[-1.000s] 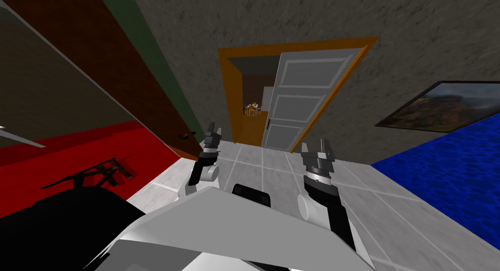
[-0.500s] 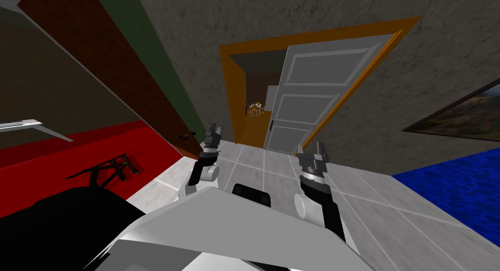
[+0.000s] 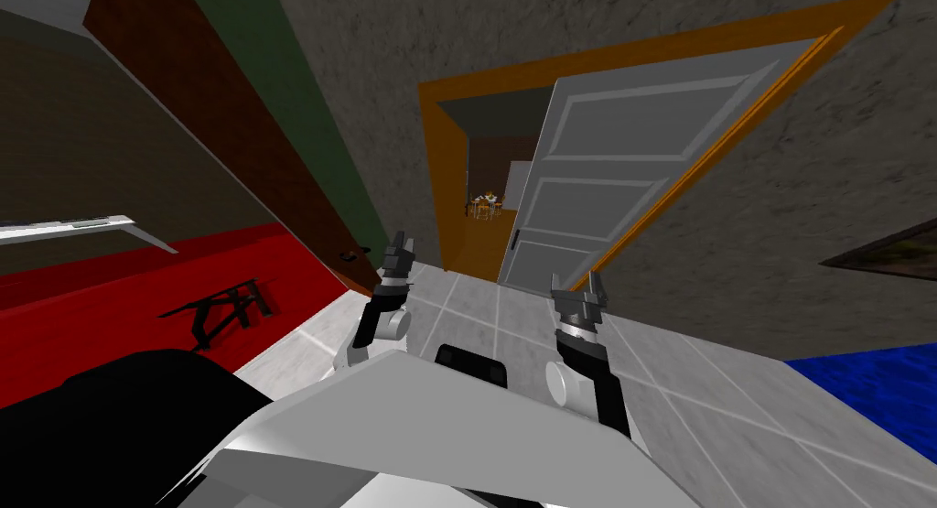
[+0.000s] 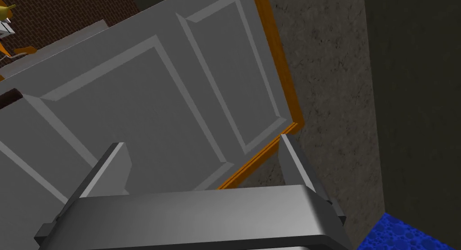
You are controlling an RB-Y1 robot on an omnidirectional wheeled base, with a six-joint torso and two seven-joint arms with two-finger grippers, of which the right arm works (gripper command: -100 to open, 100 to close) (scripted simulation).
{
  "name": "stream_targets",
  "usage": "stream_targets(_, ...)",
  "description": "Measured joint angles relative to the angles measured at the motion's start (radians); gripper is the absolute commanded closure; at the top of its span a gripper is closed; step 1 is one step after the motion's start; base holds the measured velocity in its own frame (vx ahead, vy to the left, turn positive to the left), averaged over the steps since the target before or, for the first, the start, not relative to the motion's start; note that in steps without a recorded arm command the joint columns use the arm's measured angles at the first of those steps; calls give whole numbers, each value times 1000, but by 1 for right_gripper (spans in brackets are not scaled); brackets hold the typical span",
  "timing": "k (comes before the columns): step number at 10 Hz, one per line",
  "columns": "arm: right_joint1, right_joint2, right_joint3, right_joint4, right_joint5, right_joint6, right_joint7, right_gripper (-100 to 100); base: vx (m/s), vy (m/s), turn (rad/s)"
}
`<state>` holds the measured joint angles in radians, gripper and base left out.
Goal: Push the door open
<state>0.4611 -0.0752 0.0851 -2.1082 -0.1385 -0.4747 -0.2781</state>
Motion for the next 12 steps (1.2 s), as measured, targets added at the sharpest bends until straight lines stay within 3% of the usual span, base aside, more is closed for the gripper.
stream_targets(6,-31,-14,26,137,-121,-83,-73,-100,125,-42,135)
stream_targets(12,-56,-23,47,249,-225,-148,-136,-100,86,-42,112)
